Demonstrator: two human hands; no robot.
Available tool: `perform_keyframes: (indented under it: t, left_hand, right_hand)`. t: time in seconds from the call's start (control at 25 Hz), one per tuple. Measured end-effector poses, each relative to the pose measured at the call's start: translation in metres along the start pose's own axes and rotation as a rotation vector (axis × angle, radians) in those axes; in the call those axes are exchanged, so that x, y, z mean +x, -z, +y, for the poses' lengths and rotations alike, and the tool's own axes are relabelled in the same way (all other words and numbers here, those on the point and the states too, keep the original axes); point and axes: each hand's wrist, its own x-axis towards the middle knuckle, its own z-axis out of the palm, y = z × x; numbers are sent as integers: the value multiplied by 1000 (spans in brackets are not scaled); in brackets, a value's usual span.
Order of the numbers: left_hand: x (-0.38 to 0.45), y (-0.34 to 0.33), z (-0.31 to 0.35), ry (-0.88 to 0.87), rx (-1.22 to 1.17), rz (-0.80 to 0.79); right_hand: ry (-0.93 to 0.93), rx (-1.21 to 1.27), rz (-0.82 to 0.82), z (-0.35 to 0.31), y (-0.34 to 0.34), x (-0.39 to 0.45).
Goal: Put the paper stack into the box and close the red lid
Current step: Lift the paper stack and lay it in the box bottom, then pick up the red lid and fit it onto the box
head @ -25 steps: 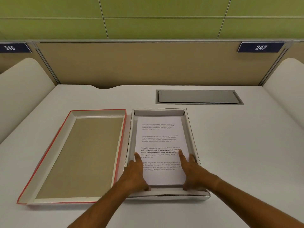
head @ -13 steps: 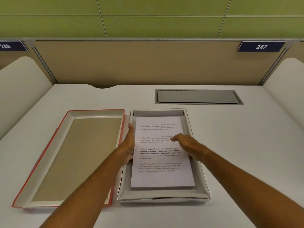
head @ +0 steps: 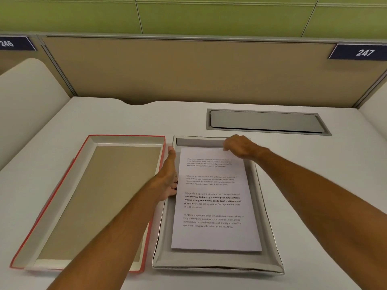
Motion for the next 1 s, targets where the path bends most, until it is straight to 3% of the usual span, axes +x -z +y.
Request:
perform_keyframes:
  t: [0.56,0.8,0.88,1.0]
  left_hand:
    - [14,9,1,57,-36,-55]
    - [0,3,1,-41,13,-32]
    - [-10,-4,0,-131,96,-9]
    - [-24,-11,-3,-298,358,188]
  right_hand:
    - [-169,127,-177,-14,8,20]
    - [-87,368,-55,0,11,1]
    - [-78,358,19,5,7,-10]
    - [-6,193,120,9,-6,-34]
